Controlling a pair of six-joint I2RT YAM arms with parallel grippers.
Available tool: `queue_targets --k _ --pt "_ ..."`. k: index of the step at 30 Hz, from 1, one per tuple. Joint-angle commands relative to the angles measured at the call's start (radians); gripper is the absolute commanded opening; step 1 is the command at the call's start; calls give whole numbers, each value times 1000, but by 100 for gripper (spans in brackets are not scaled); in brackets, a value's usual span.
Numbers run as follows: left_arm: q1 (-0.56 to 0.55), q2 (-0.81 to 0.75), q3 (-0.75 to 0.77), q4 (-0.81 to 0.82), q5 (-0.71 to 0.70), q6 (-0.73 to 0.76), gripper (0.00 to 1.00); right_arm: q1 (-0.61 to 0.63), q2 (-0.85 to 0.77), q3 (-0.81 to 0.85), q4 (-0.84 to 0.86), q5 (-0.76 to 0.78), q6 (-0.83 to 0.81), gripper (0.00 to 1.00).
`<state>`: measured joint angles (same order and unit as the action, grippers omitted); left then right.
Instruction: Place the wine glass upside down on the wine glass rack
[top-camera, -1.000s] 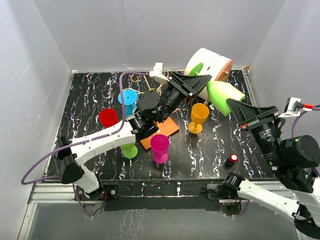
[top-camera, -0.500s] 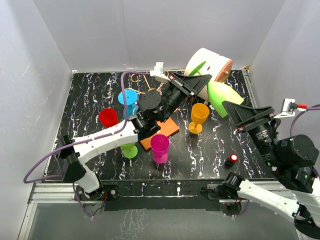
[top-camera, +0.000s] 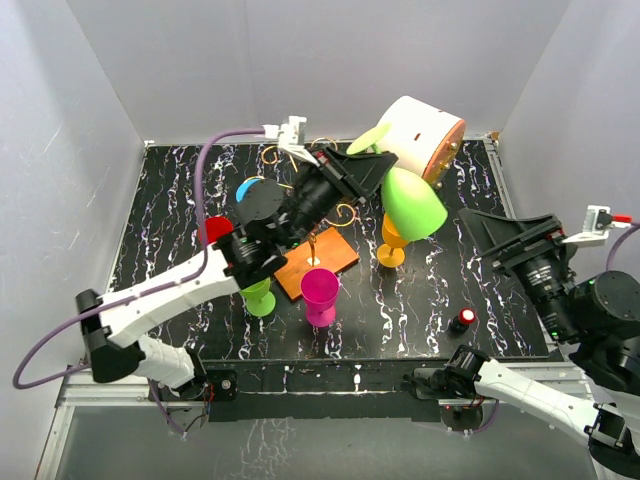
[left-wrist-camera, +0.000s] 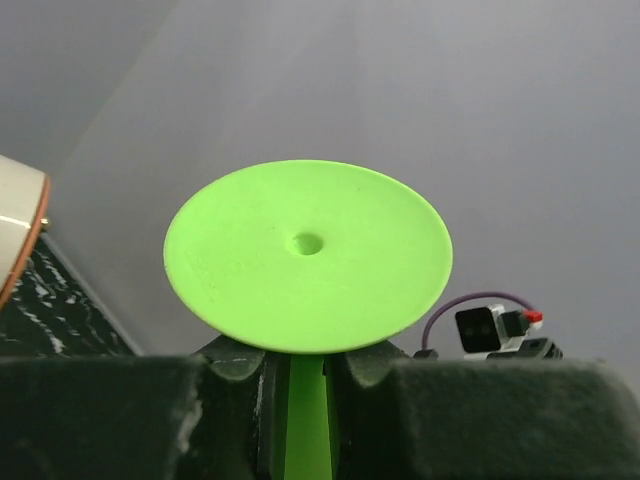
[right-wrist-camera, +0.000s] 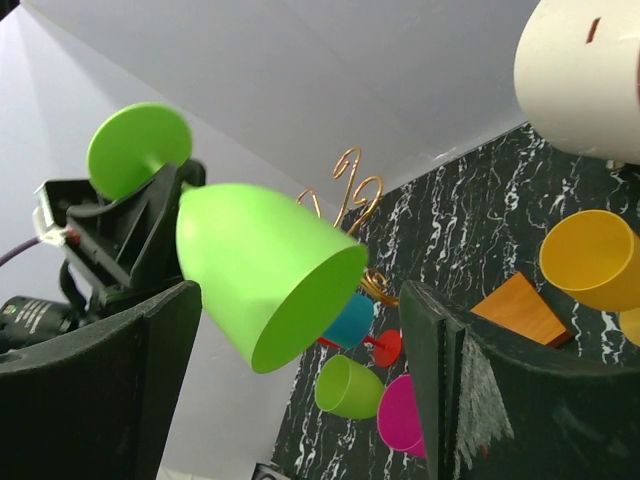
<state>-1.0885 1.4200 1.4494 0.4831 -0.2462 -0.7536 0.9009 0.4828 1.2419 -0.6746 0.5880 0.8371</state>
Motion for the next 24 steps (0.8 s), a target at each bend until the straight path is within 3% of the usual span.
queue_targets --k 1,10,21,24 --pt "-2 -143 -53 -93 44 250 0 1 -14 93 -97 72 -13 79" --pt "-2 -245 -126 -184 335 431 0 1 115 213 -127 -59 74 79" --pt "-3 -386 -158 -492 309 623 0 1 233 288 -88 -264 89 79" --pt "-2 -452 -217 -489 252 669 0 2 268 300 -60 -316 79 79"
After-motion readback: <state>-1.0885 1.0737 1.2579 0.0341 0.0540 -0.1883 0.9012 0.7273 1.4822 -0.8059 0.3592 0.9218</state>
